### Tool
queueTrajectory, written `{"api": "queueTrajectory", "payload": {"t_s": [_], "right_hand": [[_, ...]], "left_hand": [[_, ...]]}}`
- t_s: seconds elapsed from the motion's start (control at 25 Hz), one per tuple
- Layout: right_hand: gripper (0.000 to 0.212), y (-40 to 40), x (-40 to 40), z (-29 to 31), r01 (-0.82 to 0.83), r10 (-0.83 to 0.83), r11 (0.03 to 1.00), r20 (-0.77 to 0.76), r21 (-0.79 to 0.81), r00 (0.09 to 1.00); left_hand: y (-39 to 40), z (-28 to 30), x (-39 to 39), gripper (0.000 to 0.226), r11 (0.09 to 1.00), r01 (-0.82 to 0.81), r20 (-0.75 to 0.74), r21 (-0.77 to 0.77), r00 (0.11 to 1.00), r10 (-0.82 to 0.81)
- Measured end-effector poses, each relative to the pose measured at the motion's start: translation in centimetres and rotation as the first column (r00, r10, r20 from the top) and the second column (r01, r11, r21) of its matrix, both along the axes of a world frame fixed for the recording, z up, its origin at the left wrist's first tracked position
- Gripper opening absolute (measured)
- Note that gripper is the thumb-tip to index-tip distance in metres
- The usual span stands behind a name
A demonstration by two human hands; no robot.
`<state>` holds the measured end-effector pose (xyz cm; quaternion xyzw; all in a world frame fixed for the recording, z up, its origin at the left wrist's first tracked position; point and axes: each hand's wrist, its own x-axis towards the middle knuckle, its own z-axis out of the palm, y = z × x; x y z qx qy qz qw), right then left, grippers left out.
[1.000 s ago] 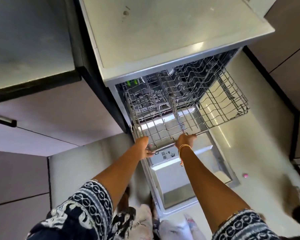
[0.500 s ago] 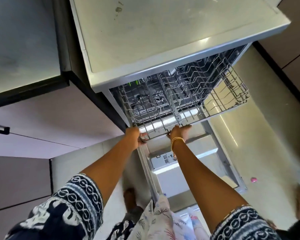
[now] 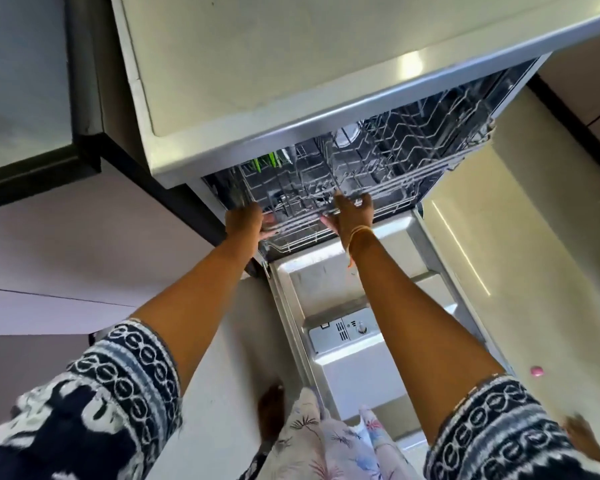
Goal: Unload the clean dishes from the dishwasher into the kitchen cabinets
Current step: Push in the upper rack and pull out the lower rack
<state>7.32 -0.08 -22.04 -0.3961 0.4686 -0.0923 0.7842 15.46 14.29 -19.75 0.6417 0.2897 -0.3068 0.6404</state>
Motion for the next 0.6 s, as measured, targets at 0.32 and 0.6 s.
{"api": "queueTrajectory", "payload": {"t_s": [0.32,0.6], "right_hand": [[0.068,0.9,2.2,-0.8,0.031,-0.03,0.999,0.064,-0.027,0.997],[0.022,1.4,-2.7,-8.7,-0.007,-0.115,0.772,-0.15,-0.635,0.982]], "left_hand": [[0.3,-5.2,-1.0,0.036,0.983,-0.166,0.253,-0.074,0.951,0.179],[-0.2,-12.9,-6.2,0.015,0.914,0.209,0.378,0.347,0.861,-0.341]]}}
